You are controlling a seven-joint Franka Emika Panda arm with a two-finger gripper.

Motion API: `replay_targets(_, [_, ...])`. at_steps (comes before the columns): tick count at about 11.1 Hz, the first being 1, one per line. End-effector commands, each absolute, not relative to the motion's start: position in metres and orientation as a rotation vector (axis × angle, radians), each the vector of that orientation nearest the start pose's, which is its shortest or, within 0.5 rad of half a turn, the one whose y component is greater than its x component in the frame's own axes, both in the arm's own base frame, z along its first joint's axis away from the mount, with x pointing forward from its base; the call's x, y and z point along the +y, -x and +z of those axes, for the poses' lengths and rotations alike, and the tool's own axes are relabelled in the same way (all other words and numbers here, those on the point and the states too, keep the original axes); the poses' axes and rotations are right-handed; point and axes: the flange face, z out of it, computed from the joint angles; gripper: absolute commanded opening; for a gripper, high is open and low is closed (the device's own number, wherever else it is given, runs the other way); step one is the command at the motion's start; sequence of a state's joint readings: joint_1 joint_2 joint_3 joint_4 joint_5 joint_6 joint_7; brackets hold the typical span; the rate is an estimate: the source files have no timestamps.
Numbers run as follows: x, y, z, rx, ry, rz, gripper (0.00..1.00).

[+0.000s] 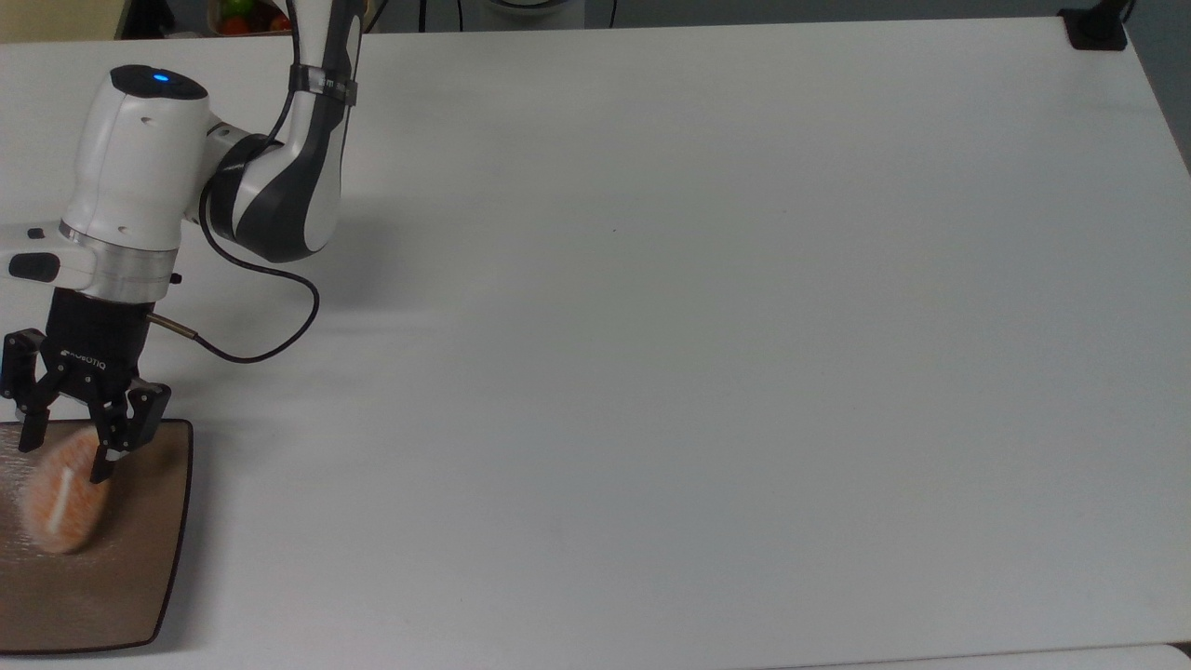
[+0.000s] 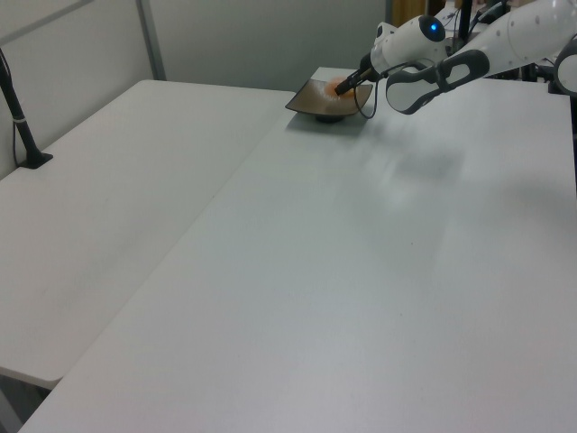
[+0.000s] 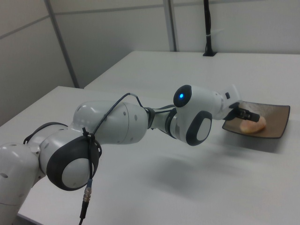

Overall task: Bread is placed on a ceramic plate
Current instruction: 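Lower the bread roll onto the plate and open the gripper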

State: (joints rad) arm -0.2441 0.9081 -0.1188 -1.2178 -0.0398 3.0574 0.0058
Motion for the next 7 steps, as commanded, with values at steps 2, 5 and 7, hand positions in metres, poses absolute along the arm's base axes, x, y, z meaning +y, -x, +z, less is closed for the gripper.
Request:
replay_targets(2, [-0.249, -0.768, 0.338, 0.370, 3.016, -1.509, 0.77])
replay_targets(5, [-0.240, -0.769, 0.352, 0.402, 2.983, -1.521, 0.77])
replay_targets(7, [-0.226, -0.769, 0.383, 0.486, 2.908, -1.543, 0.84])
